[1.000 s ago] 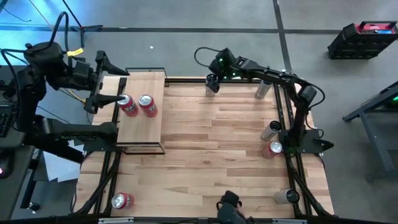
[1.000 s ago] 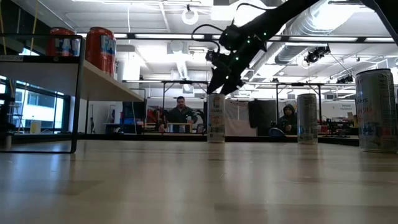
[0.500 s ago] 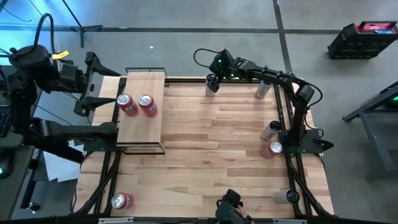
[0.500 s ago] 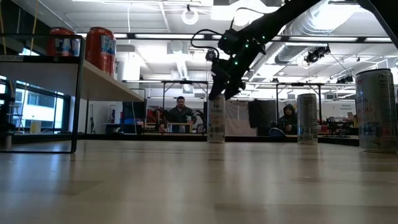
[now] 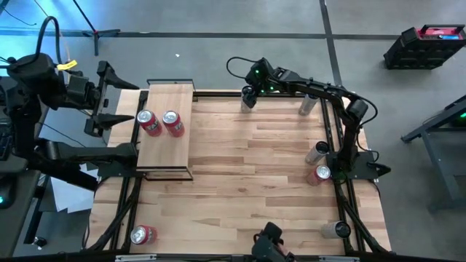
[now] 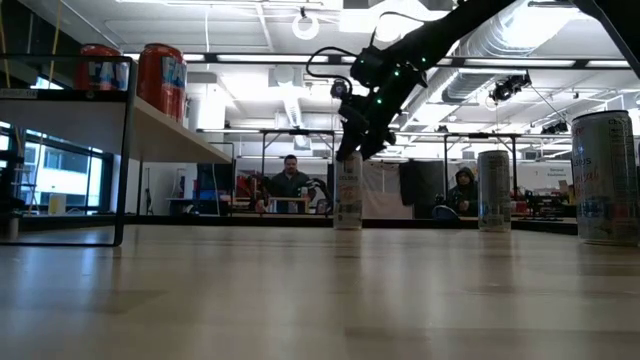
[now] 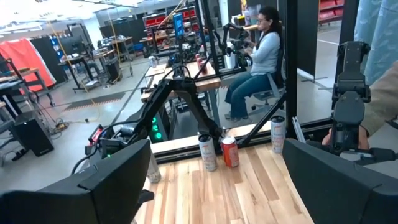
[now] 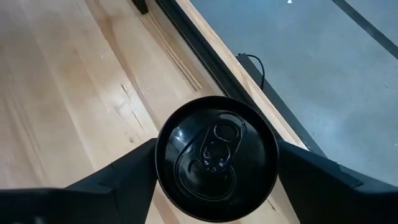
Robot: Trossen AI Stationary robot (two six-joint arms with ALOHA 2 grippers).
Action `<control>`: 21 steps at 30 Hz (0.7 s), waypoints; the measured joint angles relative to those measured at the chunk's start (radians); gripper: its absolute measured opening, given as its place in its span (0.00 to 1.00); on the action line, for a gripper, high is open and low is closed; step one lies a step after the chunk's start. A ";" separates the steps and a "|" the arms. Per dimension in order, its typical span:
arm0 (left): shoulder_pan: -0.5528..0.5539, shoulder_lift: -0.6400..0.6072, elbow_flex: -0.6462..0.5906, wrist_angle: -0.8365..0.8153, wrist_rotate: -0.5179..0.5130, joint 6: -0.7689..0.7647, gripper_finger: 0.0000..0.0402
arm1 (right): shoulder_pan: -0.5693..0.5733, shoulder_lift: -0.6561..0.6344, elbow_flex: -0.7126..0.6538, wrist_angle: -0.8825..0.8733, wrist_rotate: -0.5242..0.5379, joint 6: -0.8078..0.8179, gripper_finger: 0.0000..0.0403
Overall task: Place canned beverage on shelf
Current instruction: Put the top left white yellow soda can on the shelf
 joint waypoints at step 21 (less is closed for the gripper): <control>0.000 0.000 0.000 0.000 0.000 0.000 0.89 | 0.059 0.000 0.000 -0.005 0.005 0.024 0.64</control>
